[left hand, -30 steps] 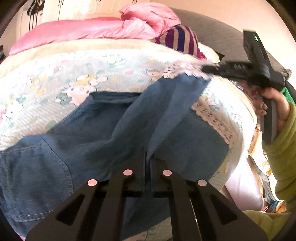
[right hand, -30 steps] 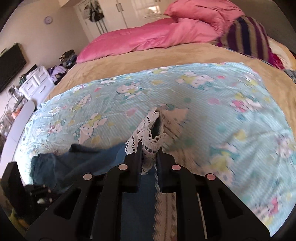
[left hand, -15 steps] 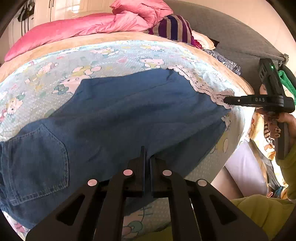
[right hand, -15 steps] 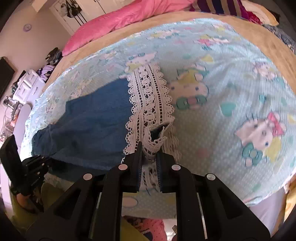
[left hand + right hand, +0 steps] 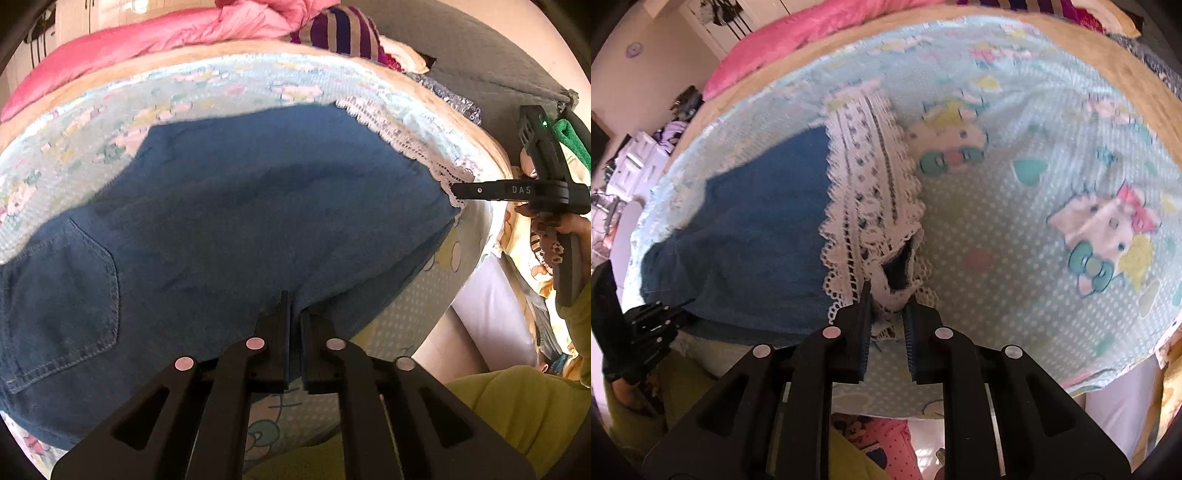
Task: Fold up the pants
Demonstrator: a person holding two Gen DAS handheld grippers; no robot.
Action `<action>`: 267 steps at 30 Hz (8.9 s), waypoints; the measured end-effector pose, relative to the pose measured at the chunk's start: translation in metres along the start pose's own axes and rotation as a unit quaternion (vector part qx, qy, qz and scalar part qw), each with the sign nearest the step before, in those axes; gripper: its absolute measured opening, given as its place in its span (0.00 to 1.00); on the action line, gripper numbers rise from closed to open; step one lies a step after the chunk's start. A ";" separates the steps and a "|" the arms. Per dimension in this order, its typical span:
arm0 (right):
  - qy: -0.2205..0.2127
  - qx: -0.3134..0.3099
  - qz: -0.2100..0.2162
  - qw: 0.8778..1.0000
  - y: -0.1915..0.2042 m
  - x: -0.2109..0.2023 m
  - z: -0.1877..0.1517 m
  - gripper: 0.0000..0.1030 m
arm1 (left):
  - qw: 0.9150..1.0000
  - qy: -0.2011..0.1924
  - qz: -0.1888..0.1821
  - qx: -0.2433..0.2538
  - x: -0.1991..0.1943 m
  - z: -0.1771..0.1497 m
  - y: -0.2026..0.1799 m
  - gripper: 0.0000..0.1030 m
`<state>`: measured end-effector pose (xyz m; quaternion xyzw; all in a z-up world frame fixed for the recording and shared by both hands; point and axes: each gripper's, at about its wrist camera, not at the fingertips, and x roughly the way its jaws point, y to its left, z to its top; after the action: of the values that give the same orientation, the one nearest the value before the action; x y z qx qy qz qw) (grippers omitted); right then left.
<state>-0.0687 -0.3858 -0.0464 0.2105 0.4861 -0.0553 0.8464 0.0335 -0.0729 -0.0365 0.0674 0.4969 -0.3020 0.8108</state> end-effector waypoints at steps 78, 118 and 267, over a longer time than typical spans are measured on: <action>0.002 -0.271 -0.003 0.963 0.089 0.041 0.012 0.57 | 0.960 -0.071 0.135 -0.236 -0.088 -0.072 0.137 0.31; -0.023 -0.110 0.119 0.987 0.007 0.090 0.148 0.27 | 0.983 -0.035 0.035 -0.176 0.050 0.111 0.129 0.60; -0.067 -0.191 0.029 0.979 0.088 0.003 0.017 0.87 | 0.981 -0.044 0.138 -0.127 -0.058 -0.015 0.041 0.94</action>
<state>-0.0272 -0.3131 -0.0147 0.0551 0.4240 0.0493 0.9027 0.0262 -0.0088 -0.0026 0.0185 0.4807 -0.1245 0.8678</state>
